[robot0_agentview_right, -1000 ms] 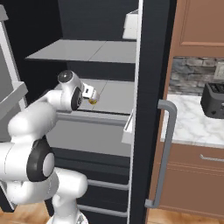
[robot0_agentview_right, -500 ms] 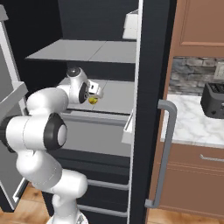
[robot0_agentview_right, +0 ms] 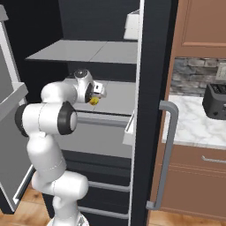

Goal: Place the cold items (broccoli and lemon) from the fridge in one tupperware on the dining counter. Place the warm items (kebab skewer and hot dog) in the stove area in another tupperware.

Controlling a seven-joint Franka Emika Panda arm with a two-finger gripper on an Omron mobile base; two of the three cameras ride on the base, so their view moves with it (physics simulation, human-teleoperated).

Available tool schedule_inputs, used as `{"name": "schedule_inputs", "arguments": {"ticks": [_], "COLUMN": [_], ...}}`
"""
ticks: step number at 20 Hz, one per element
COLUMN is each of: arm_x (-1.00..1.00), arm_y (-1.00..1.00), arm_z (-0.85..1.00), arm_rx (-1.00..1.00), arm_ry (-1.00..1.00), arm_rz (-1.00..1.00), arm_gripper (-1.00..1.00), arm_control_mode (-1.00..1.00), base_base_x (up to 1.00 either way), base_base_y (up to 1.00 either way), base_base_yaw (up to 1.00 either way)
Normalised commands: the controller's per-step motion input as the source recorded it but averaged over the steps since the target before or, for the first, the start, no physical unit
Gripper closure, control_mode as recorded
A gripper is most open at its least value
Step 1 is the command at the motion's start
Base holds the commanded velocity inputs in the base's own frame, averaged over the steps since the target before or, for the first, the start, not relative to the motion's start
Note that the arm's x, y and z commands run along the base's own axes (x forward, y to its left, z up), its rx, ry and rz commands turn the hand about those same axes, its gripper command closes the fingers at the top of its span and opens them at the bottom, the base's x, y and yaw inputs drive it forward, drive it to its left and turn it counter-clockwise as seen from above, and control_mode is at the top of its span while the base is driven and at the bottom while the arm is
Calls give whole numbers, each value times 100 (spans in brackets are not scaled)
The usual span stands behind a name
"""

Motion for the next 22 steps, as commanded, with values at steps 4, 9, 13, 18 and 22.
{"name": "schedule_inputs", "arguments": {"ticks": [4, 9, 13, 18, 22], "arm_x": [43, 0, 0, 0, -4], "arm_y": [1, 0, 4, 2, 0], "arm_z": [-32, -31, -14, -7, -18], "arm_rx": [-2, -4, -1, 0, 0], "arm_ry": [4, 20, 15, 7, 10], "arm_rz": [9, 0, 0, 0, 0], "arm_gripper": [-100, -100, -100, -100, 100], "arm_control_mode": [-100, -100, -100, -100, -100], "base_base_x": [0, 0, 0, 0, 0], "base_base_y": [0, 0, 0, 0, 0], "base_base_yaw": [0, 0, 0, 0, 0]}}
